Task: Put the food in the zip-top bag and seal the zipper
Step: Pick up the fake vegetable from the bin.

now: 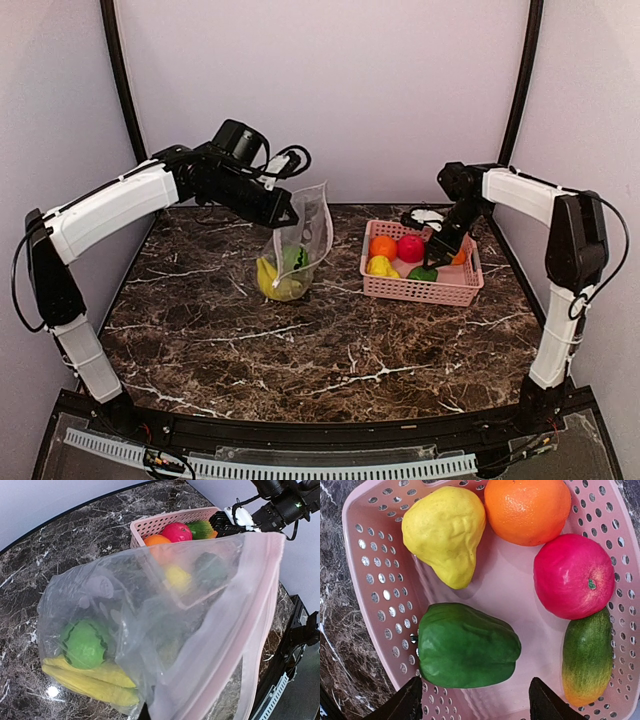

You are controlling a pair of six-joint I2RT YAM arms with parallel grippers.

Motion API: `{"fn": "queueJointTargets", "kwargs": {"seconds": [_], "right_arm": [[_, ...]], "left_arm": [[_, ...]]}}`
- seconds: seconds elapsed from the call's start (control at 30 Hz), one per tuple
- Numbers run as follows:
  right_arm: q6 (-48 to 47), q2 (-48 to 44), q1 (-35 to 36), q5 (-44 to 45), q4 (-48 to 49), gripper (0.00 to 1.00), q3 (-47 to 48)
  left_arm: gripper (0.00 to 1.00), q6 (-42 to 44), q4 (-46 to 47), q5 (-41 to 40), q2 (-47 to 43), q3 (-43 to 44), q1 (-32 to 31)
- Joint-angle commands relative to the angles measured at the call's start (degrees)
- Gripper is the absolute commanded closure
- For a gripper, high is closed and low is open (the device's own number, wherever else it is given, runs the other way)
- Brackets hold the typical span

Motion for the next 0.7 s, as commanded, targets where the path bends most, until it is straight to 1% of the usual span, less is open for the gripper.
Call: {"fn": "queueJointTargets", "kwargs": {"seconds": [0.0, 0.2, 0.5, 0.57, 0.67], "right_arm": [[-5.2, 2.9, -0.1, 1.4, -2.1, 0.28, 3.2], [-8.8, 7.2, 0.0, 0.9, -4.6, 0.27, 8.1], [-16.6, 7.2, 1.0, 0.9, -8.5, 0.26, 5.6], [-16.8, 7.7, 1.3, 0.1, -9.2, 0.24, 5.4], [-15.5, 9.3, 1.6, -1.4, -9.6, 0.17, 5.8]], "left_arm": [[0.99, 0.3, 3.8, 1.6, -5.5, -2.7, 0.5], [0.99, -0.1, 5.1, 2.5, -6.6, -4.1, 0.6], [0.99, -0.5, 6.1, 3.4, -7.1, -5.4, 0.7], [0.99, -0.6, 6.2, 3.5, -7.1, -5.6, 0.7], [0.99, -0.8, 6.4, 3.8, -7.0, -5.8, 0.7]]}}
